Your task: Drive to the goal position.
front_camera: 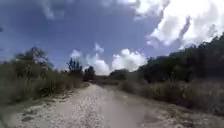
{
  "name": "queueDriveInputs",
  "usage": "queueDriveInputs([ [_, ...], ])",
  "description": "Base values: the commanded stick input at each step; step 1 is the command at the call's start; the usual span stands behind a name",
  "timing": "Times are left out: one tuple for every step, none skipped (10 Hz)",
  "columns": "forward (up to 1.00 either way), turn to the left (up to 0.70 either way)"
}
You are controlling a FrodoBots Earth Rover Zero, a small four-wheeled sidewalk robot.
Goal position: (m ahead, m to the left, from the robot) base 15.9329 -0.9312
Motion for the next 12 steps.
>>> queueDriveInputs([
  [1.0, 0.0],
  [1.0, 0.0],
  [1.0, 0.0],
  [1.0, 0.0],
  [1.0, 0.0],
  [1.0, 0.0],
  [1.0, 0.0],
  [1.0, 0.0],
  [1.0, 0.0],
  [1.0, 0.0],
  [1.0, 0.0],
  [1.0, 0.0],
])
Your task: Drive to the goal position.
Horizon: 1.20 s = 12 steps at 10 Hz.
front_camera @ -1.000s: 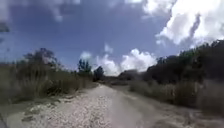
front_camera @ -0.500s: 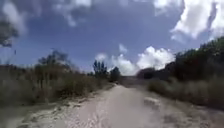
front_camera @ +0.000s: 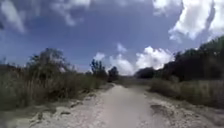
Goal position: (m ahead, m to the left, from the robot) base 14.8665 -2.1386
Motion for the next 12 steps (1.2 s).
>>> queueDriveInputs([
  [1.0, 0.0],
  [1.0, 0.0],
  [1.0, 0.0],
  [1.0, 0.0],
  [1.0, 0.0],
  [1.0, 0.0],
  [1.0, 0.0],
  [1.0, 0.0],
  [1.0, 0.0],
  [1.0, 0.0],
  [1.0, 0.0],
  [1.0, 0.0],
])
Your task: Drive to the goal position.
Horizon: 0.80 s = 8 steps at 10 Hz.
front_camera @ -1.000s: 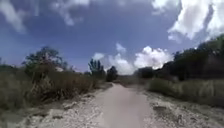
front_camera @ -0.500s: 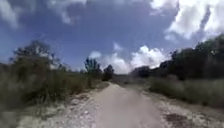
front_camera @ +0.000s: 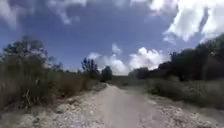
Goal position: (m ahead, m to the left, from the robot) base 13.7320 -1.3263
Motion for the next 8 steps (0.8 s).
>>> queueDriveInputs([
  [1.0, 0.0],
  [1.0, 0.0],
  [1.0, 0.0],
  [1.0, 0.0],
  [1.0, 0.0],
  [1.0, 0.0],
  [1.0, 0.0],
  [1.0, 0.0],
])
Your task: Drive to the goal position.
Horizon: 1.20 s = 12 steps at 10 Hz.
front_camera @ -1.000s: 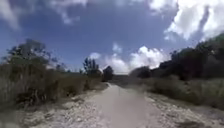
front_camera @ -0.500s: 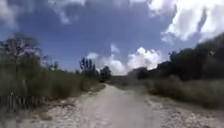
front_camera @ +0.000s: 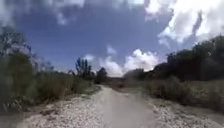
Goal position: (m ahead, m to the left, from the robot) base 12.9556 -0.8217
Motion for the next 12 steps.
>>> queueDriveInputs([
  [1.0, 0.0],
  [1.0, 0.0],
  [1.0, 0.0],
  [1.0, 0.0],
  [1.0, 0.0],
  [1.0, 0.0],
  [1.0, 0.0],
  [1.0, 0.0],
  [1.0, 0.0],
  [1.0, 0.0],
  [1.0, 0.0],
  [1.0, 0.0],
])
